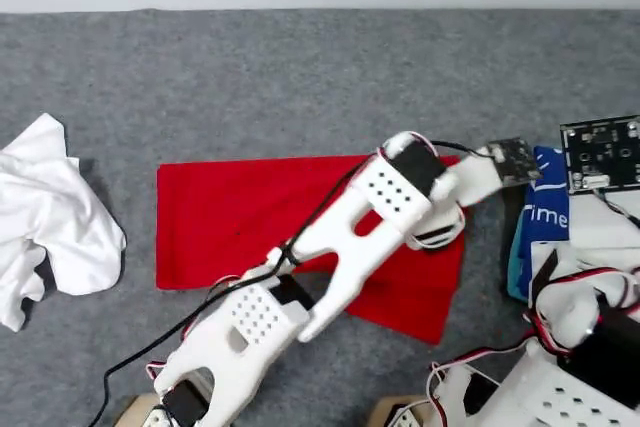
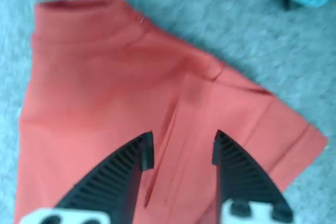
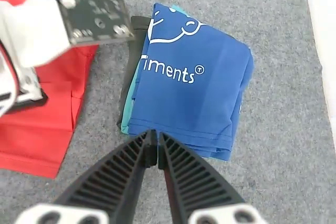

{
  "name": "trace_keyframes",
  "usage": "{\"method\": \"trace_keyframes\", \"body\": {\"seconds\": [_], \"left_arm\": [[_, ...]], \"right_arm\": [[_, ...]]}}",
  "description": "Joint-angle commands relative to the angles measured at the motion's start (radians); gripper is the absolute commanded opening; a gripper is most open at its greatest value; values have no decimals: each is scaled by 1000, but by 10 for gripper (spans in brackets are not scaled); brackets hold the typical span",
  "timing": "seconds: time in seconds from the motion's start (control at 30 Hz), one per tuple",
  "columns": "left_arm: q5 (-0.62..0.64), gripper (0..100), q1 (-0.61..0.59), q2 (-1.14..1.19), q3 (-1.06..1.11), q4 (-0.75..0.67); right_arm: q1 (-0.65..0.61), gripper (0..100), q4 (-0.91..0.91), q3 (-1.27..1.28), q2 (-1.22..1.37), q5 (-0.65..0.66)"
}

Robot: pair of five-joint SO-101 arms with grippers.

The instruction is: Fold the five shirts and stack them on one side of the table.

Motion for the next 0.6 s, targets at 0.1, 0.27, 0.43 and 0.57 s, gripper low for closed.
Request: {"method": "trace_keyframes", "body": {"seconds": [0.1,0.27,0.43,0.57], "left_arm": [[-21,193,28,55,-62,6],[-34,193,20,126,-62,-32],[-35,187,20,170,-62,-43],[-35,130,20,170,-62,-43]], "right_arm": [[16,10,31,-40,-10,-11],[16,10,31,-40,-10,-11],[16,10,31,-40,-10,-12],[16,10,31,-40,-10,-12]]}}
